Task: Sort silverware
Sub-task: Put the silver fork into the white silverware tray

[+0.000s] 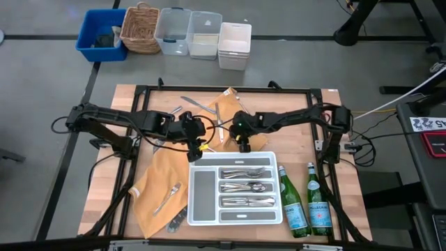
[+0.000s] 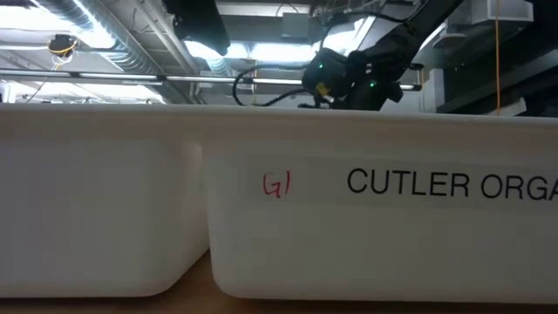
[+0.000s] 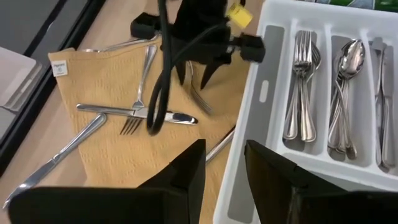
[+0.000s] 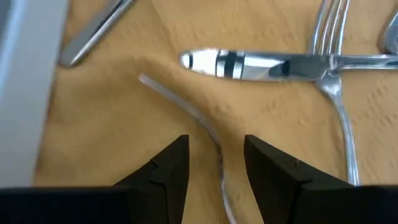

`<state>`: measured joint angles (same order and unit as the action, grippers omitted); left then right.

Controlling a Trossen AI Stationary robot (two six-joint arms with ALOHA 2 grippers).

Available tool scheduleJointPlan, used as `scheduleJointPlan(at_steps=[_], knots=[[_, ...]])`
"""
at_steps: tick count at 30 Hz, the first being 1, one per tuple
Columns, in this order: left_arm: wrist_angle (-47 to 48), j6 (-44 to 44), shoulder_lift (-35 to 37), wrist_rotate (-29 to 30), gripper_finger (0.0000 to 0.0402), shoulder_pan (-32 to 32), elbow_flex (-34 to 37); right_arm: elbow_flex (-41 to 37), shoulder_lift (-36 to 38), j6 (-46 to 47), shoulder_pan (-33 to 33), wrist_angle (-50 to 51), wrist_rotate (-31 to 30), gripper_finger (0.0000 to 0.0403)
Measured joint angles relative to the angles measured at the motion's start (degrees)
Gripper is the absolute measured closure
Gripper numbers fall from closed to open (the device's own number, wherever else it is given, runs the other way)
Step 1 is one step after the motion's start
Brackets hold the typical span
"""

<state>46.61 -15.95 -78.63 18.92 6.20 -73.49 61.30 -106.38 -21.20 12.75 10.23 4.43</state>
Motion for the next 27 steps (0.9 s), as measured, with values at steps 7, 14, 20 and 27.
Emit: scheduleJointPlan(at_steps=[7,14,20,27], knots=[[0.63,-0.11,0.00,0.02,0.0300,0.00,0.00,0.02,-2.14,2.73,-0.04,0.05,0.99,0.0263],[0.81,-0.11,0.00,0.00,0.0300,0.02,0.00,0.75,-2.26,3.40,-0.04,0.30,1.55,0.0341],[0.81,-0.11,0.00,0.00,0.0300,0.00,0.00,3.05,-2.26,5.53,-0.02,1.54,1.58,0.0395],[0.76,-0.55,0.00,0.07,0.0300,0.02,0.00,8.56,-2.26,6.06,-0.02,9.76,1.57,0.0386]])
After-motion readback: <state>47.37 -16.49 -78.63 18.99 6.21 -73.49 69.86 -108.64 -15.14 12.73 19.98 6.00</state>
